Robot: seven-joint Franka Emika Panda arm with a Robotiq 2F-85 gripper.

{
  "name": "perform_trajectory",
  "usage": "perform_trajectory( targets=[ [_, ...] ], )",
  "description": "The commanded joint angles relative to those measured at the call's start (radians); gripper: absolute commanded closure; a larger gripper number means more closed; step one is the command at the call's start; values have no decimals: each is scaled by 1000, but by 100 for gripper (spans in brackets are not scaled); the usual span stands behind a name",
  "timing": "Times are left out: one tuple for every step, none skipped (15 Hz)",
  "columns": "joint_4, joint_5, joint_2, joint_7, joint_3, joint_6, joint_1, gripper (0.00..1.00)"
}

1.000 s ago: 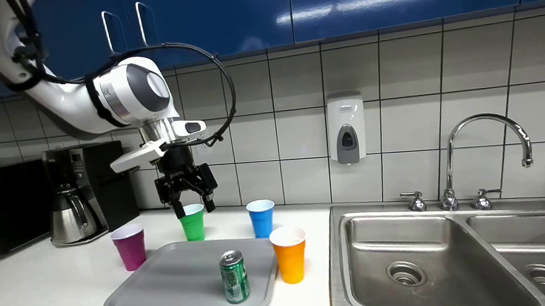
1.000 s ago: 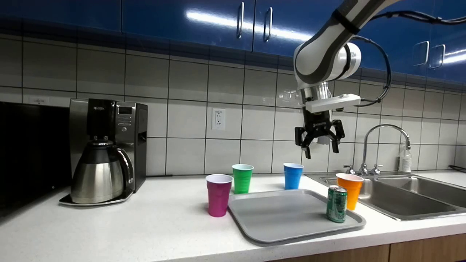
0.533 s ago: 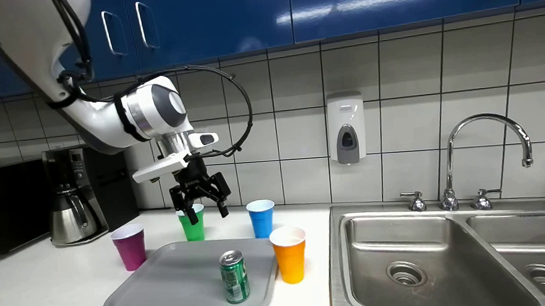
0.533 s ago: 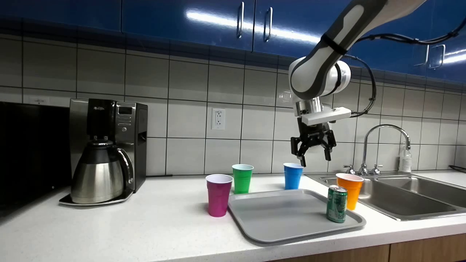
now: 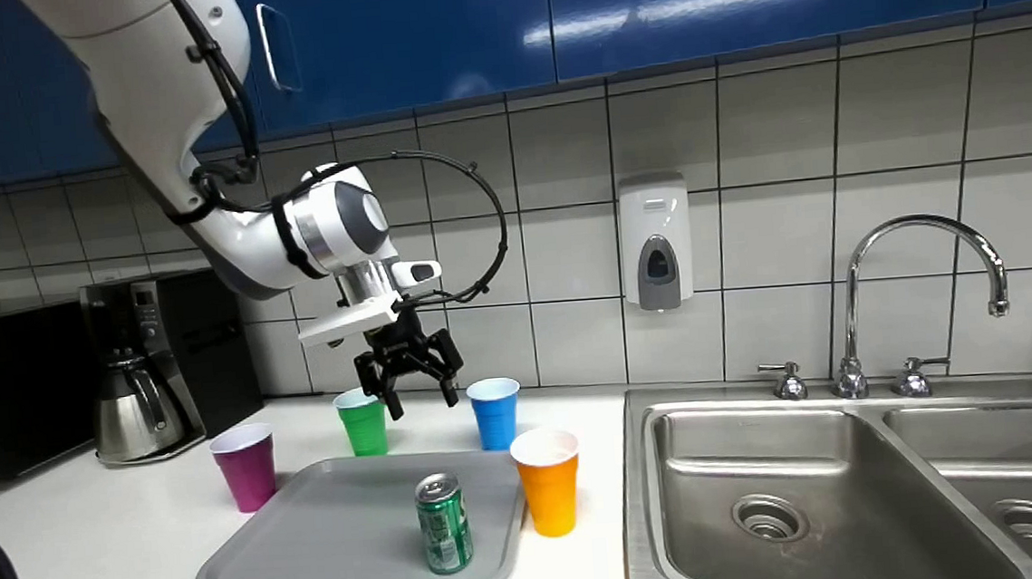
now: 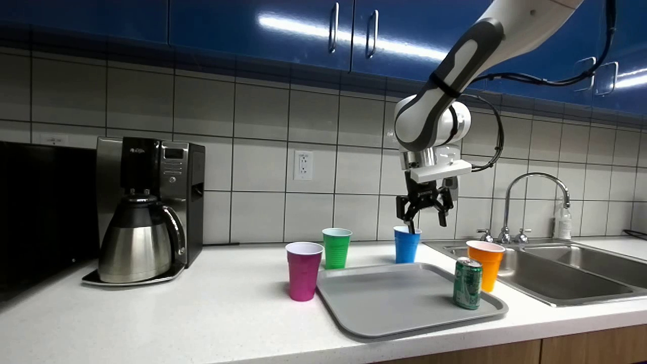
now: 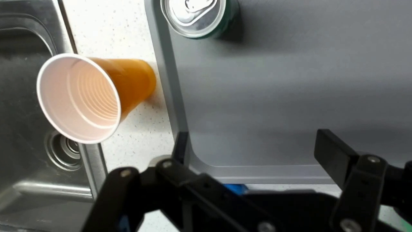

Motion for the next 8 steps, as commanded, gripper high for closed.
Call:
perform_trajectory(
  targets=[
    [110, -6, 96, -31, -33, 2, 25, 0],
    [134, -3, 118, -34, -40, 2, 30, 0],
    [161, -2, 142, -35, -45, 2, 35, 0],
    [186, 1, 164, -37, -49, 1, 39, 0],
    [213, 1, 187, -37, -54, -1, 45, 0],
    [238, 3, 208, -37, -59, -4, 49, 0],
    [262, 6, 227, -40, -63, -6, 53, 0],
    [286, 10, 247, -42, -67, -7, 56, 0]
  ],
)
